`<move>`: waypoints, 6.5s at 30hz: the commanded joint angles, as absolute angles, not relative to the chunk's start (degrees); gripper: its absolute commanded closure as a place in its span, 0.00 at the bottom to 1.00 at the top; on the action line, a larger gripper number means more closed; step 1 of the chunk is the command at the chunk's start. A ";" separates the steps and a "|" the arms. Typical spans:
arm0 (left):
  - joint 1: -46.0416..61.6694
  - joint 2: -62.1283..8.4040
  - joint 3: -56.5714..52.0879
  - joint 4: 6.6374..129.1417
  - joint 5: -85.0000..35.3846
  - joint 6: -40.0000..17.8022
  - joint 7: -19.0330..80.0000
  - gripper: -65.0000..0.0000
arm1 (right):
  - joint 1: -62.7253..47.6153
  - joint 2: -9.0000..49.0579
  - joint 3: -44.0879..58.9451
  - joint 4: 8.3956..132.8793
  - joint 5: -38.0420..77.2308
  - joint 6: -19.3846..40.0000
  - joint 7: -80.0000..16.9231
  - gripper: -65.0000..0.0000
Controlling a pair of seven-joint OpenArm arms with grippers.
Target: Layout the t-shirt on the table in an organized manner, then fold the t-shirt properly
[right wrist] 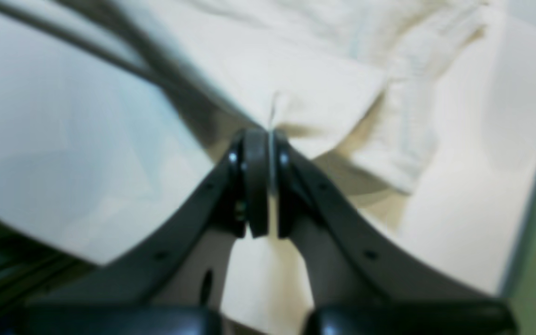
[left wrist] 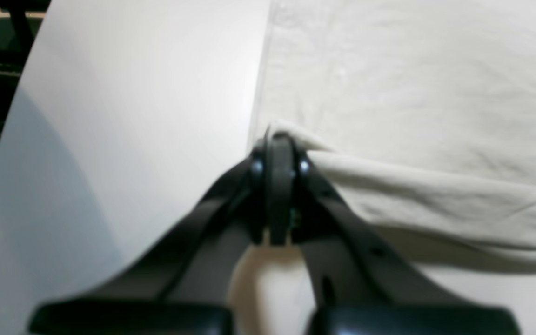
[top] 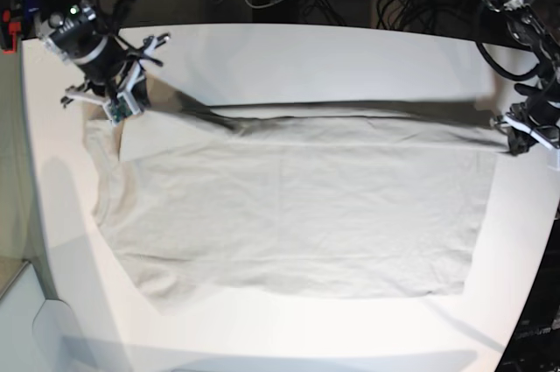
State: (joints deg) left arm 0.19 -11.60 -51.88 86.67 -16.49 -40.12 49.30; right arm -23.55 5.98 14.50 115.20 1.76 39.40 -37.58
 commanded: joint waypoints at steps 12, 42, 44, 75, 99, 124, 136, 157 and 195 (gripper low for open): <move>1.01 -12.26 -52.00 86.99 -17.71 -40.00 47.96 1.00 | -29.14 -0.13 21.41 116.53 2.07 40.00 -27.30 0.98; 2.07 -12.00 -52.00 86.99 -17.89 -40.00 47.87 1.00 | -41.54 -7.25 17.98 116.88 2.42 40.00 -16.31 0.98; 1.71 -11.82 -52.00 86.99 -17.89 -40.00 47.60 1.00 | -40.04 -7.25 17.98 117.05 2.51 40.00 -15.08 0.98; -1.63 -11.91 -52.26 82.15 -17.54 -40.00 47.34 1.00 | -6.29 2.07 17.98 113.71 1.89 40.00 -40.13 0.98; -6.46 -12.09 -52.00 81.45 -17.45 -40.00 47.43 1.00 | -4.88 2.15 17.89 105.10 1.89 40.00 -40.04 0.98; -14.99 -16.04 -52.18 61.67 -17.36 -40.00 47.25 0.74 | -5.67 2.95 17.89 105.19 1.89 40.00 -40.31 0.80; -14.20 -16.84 -52.44 60.70 -18.95 -40.00 47.96 0.51 | -8.66 4.53 18.33 108.97 2.07 40.00 -40.40 0.55; -1.10 -19.65 -52.26 60.70 -34.95 -40.00 45.41 0.58 | -12.62 4.09 18.42 109.14 2.42 40.00 -39.87 0.56; -5.32 -16.75 -52.00 60.09 -25.98 -40.00 41.63 0.87 | -12.44 4.44 18.33 109.05 2.15 40.00 -40.22 0.56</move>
